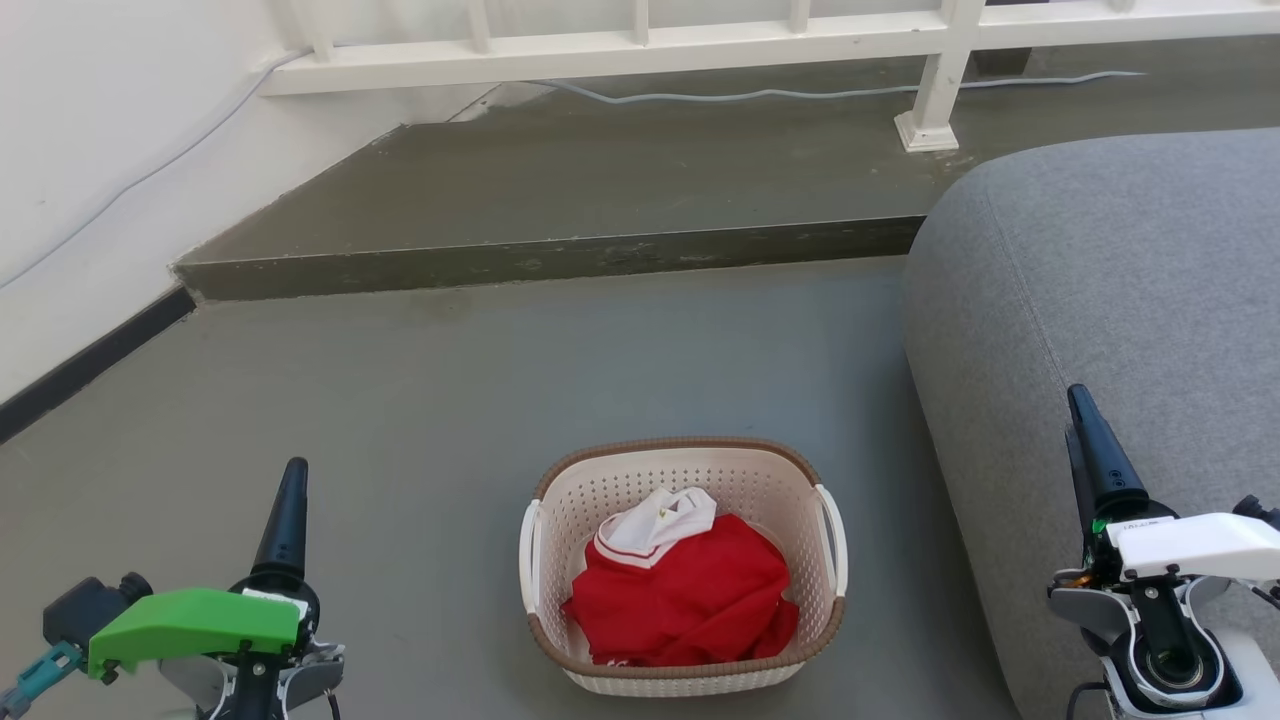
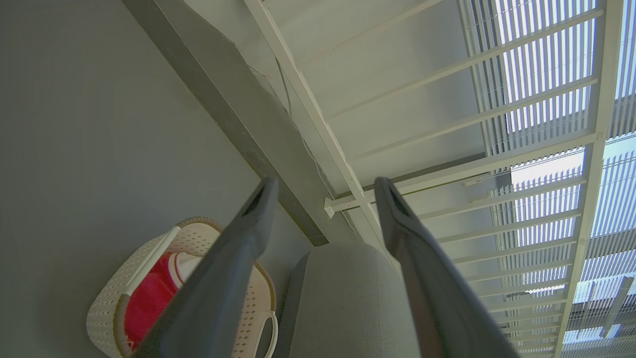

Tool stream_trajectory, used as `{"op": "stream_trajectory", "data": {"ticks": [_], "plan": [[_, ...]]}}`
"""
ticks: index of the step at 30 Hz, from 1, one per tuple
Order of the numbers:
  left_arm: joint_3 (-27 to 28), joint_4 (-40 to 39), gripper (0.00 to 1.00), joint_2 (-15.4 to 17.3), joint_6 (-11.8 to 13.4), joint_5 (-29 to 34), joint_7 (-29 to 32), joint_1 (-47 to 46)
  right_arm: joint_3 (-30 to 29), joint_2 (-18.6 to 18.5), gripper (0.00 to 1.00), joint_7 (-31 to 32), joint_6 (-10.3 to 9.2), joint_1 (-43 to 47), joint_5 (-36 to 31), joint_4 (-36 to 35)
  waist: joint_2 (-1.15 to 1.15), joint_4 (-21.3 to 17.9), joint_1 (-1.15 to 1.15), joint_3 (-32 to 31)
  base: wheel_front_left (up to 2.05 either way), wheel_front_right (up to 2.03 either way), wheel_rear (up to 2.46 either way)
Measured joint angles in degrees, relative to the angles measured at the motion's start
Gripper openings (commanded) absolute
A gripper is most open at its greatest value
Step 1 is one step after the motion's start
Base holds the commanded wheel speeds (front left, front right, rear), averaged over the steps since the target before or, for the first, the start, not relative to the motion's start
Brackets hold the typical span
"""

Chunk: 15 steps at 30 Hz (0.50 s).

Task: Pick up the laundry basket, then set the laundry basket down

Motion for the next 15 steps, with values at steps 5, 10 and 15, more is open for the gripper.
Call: {"op": "stream_trajectory", "data": {"ticks": [5, 10, 15], "plan": [[0.1, -0.4, 1.0, 0.0, 0.0, 4.0, -0.8, -0.1, 1.4, -0.7, 1.0, -1.1, 0.0, -0.1, -2.8, -0.1, 0.0, 0.0, 0.0, 0.0, 0.0, 0.0, 0.0], [-0.4, -0.8, 1.0, 0.3, 0.0, 10.4, -1.8, -0.6, 3.1, -2.0, 1.0, -2.1, 0.01, -0.6, -7.0, -0.4, 0.0, -0.1, 0.0, 0.1, 0.0, 0.0, 0.0], [-1.2, -1.2, 1.0, 0.3, 0.5, 16.6, -2.8, -1.1, 4.4, -2.9, 1.0, -3.3, 0.02, -1.1, -12.3, -0.5, 0.0, -0.2, 0.0, 0.1, 0.0, 0.0, 0.0]]}}
